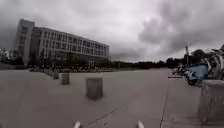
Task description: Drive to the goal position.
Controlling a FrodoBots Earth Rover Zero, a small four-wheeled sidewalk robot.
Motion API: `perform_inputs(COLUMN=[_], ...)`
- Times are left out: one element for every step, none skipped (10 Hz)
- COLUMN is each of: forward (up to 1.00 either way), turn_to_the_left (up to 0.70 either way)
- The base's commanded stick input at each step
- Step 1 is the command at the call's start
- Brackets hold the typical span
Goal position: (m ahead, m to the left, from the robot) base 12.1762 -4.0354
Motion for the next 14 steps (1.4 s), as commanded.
perform_inputs(forward=[1.0, 1.0, 1.0, 1.0, 1.0, 1.0, 1.0, 1.0, 1.0, 1.0, 1.0, 1.0, 1.0, 1.0], turn_to_the_left=[-0.4, -0.4, -0.4, -0.4, -0.23, -0.02, 0.0, 0.0, 0.0, 0.0, 0.0, 0.0, 0.0, 0.0])
